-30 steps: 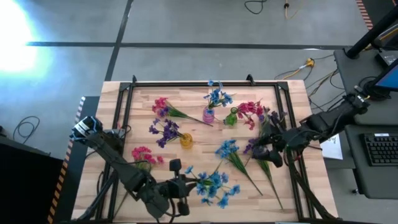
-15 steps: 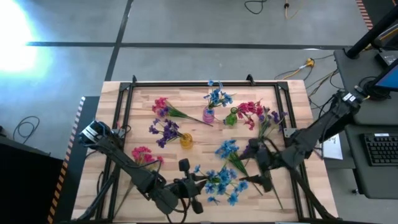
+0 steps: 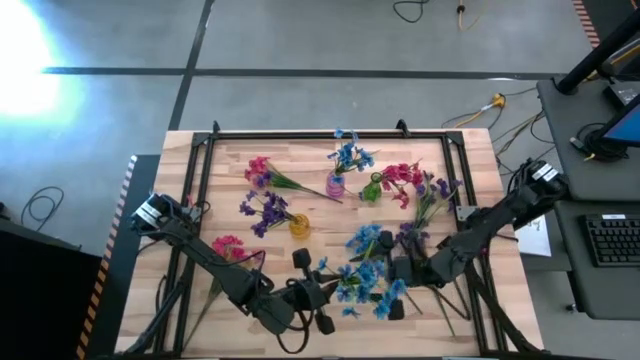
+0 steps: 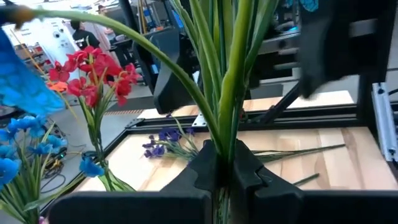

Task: Sort flowers into vase by color
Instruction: Put the left blue flowers into the pink vase

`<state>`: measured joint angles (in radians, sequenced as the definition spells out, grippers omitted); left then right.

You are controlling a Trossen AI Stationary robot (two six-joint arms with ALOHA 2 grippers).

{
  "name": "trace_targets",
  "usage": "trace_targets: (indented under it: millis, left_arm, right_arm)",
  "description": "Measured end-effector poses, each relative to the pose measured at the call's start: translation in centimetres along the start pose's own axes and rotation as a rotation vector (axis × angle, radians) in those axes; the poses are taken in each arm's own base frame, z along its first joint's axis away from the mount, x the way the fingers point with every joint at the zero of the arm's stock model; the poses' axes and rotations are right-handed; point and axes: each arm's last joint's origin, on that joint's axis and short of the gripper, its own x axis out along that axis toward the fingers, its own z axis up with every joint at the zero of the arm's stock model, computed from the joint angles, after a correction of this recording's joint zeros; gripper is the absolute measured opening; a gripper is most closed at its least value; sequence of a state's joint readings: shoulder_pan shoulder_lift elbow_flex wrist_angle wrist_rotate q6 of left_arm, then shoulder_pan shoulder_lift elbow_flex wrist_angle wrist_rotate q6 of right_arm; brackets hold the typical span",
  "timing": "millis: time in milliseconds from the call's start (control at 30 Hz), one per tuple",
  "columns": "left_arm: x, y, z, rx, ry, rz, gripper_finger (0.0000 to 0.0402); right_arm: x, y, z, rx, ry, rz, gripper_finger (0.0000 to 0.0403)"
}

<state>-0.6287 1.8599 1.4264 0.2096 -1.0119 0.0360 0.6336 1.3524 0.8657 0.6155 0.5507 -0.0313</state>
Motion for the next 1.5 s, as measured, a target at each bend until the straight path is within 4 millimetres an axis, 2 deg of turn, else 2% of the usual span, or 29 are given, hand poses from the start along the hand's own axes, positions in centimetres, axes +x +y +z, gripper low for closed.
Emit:
trace_targets:
  millis: [167,267,567,700,867,933,1000,1100,1267,1400,1500]
  left_arm:
    - [0.3,0.2,0.0,-0.005,-0.001,0.008,0.0]
    - [0.3,0.2,0.0,-0.004,0.0,0.008,0.0]
    - [0.4,0.2,0.0,-0.027,-0.002,0.009,0.0005]
    - [0.3,0.2,0.1,-0.046,-0.003,-0.03,0.0038]
    - [-0.3,0.6,0.8,-0.055,-0.002,-0.072,0.0109]
    - [-1.0,1.0,1.1,-0.037,0.022,-0.083,0.0135]
    - [-2.1,1.8,1.5,-0.028,0.061,-0.096,0.0155]
    - [-4.4,3.5,2.3,-0.048,0.13,-0.116,0.0173]
    - [-8.7,6.5,2.8,-0.033,0.253,-0.143,0.0175]
    - [-11.3,9.0,2.9,-0.003,0.316,-0.135,0.0167]
    - [-12.3,10.7,2.8,0.032,0.338,-0.105,0.016]
  right_arm:
    - [1.7,0.5,0.5,-0.034,-0.006,-0.016,0.0335]
    - [2.4,0.7,0.6,-0.041,0.001,-0.021,0.0314]
    - [2.7,0.3,1.0,0.008,0.004,-0.043,0.0171]
    - [2.7,0.3,1.0,0.009,0.004,-0.04,0.0109]
    - [2.4,0.2,1.3,-0.003,0.011,-0.03,0.004]
    - [2.2,0.0,1.8,-0.013,0.029,-0.031,0.002]
    - [1.8,-0.4,2.7,-0.015,0.043,-0.04,0.0016]
    - [1.3,-1.6,4.8,0.004,0.086,-0.072,0.0018]
    - [1.0,-4.7,7.5,-0.045,0.178,-0.233,0.0018]
    - [1.7,-8.0,9.2,-0.106,0.158,-0.342,0.0018]
    - [2.3,-11.0,9.6,-0.122,0.156,-0.399,0.0018]
